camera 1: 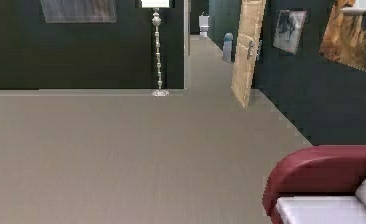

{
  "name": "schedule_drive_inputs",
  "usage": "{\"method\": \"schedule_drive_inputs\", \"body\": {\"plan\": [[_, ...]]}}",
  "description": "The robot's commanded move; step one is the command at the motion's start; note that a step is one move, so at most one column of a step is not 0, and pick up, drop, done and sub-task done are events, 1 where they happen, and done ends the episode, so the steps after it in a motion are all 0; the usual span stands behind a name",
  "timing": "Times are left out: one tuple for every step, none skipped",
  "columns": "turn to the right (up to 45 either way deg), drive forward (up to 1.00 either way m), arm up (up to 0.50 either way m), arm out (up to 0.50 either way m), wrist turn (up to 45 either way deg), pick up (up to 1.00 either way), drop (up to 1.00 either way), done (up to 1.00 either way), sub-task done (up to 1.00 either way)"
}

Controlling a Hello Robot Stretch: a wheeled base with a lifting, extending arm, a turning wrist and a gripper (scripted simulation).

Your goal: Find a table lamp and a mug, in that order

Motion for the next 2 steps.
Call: {"method": "schedule_drive_inputs", "body": {"plan": [[0.0, 1.00, 0.00, 0.00, 0.0, 0.00, 0.00, 0.00, 0.00], [0.0, 0.30, 0.00, 0.00, 0.0, 0.00, 0.00, 0.00, 0.00]]}}
